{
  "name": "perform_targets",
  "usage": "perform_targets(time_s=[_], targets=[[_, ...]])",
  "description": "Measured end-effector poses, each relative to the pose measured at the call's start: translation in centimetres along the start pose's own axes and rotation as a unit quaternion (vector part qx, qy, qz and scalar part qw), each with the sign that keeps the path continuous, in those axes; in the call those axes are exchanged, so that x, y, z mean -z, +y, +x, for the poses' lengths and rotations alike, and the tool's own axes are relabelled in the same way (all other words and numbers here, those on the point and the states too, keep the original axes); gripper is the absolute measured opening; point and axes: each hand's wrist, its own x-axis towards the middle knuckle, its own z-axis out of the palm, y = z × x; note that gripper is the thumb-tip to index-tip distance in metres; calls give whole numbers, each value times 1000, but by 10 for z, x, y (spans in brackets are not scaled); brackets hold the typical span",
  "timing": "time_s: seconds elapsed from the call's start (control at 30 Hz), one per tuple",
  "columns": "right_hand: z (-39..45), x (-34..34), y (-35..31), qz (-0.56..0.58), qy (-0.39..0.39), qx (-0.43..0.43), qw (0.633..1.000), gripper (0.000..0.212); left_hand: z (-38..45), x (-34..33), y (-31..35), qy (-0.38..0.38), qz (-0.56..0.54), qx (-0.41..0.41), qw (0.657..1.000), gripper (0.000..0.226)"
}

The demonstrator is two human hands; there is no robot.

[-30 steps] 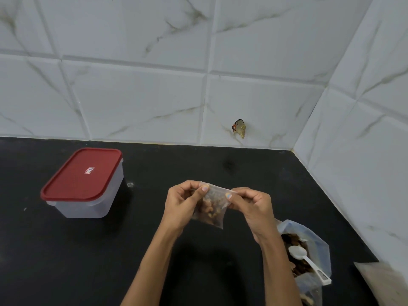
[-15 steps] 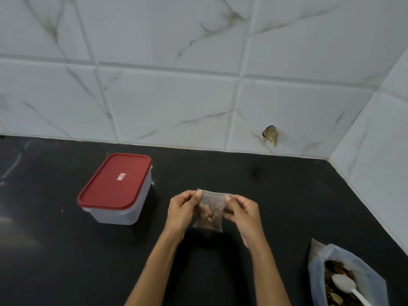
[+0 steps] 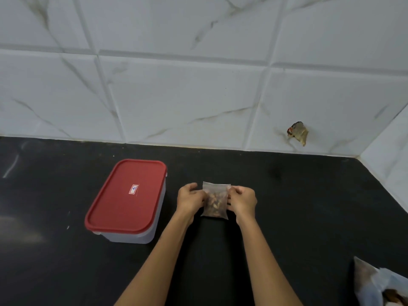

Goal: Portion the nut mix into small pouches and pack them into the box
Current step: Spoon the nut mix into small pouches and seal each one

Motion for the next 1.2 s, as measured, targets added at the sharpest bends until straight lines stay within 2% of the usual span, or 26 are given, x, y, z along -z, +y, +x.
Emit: perform_targets(time_s=[0.07,0.23,0.33,0.47,0.57,0.73,0.97,1.2], targets=[[3,-3,-2,-19,6,-8,1000,16,6,1,2,2,12,2,1000,57],[1,-8,-13,-100,14,-12,995,15,17,3,3,-7,69,4,998,39],[-3,-10,-18,-158,24,6,987,16,17,2,5,-10,97,-4,995,45],[-6,-10,-23,-216,20,28,976,42,8,1,12,14,130,-25,991,50],[-10,-3,-28,-217,10,47,975,48,-3,2,18,39,166,-69,983,47],[-31,29,-40,-167,9,99,981,42,-35,-10,33,46,163,-147,975,43],[-74,118,-51,-106,61,161,979,31,-103,-65,45,-5,80,-167,983,37],[-119,265,-13,-117,155,150,969,25,-191,-169,16,-136,47,-149,978,24]])
